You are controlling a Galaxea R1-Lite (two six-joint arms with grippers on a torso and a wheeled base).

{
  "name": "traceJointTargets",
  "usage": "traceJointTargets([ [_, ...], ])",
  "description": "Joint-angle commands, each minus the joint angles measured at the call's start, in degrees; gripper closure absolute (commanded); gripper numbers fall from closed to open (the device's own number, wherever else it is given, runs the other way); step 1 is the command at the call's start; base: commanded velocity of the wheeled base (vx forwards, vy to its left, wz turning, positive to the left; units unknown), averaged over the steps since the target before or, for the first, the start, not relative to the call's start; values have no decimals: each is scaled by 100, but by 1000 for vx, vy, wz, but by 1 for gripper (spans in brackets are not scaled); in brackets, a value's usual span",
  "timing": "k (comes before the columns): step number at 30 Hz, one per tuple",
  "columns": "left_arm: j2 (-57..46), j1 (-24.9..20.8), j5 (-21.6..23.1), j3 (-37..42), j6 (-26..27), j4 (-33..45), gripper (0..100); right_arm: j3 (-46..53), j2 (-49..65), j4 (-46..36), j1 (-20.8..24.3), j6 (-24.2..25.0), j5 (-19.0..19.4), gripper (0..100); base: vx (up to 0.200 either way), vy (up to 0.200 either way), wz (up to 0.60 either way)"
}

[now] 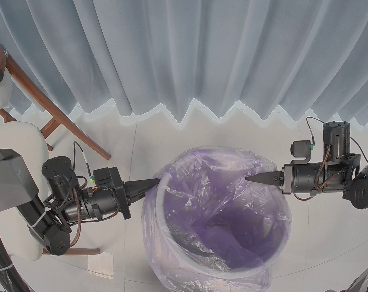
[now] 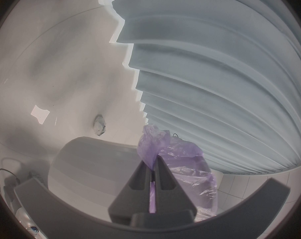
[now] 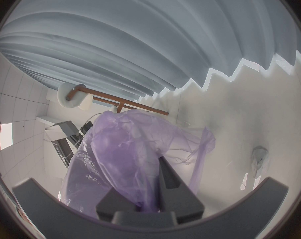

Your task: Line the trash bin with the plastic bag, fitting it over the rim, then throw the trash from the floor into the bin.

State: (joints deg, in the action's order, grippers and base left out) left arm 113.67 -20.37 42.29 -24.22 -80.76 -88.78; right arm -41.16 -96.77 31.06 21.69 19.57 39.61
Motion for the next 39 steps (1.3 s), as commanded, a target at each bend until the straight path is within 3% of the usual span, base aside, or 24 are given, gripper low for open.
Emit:
traceJointTargets([
  [1, 112, 7, 7, 23, -1, 1, 100, 2, 18, 172, 2, 153, 65, 100, 0, 0, 0],
  [9, 191, -37, -1, 14, 87, 1, 100, 29, 18, 629, 2, 619, 109, 100, 0, 0, 0],
  [25, 103, -46, -1, 172, 447, -7, 100, 64, 9, 647, 2, 592, 100, 100, 0, 0, 0],
  [26, 77, -11, 7, 163, 439, -7, 0, 73, 9, 647, 2, 592, 100, 100, 0, 0, 0],
  [34, -538, 429, 43, 383, 377, 28, 0, 81, -35, 717, -15, 583, 47, 100, 0, 0, 0],
  [39, -1004, 780, 7, 717, 465, 458, 0, 117, -105, 717, -51, 575, -32, 100, 0, 0, 0],
])
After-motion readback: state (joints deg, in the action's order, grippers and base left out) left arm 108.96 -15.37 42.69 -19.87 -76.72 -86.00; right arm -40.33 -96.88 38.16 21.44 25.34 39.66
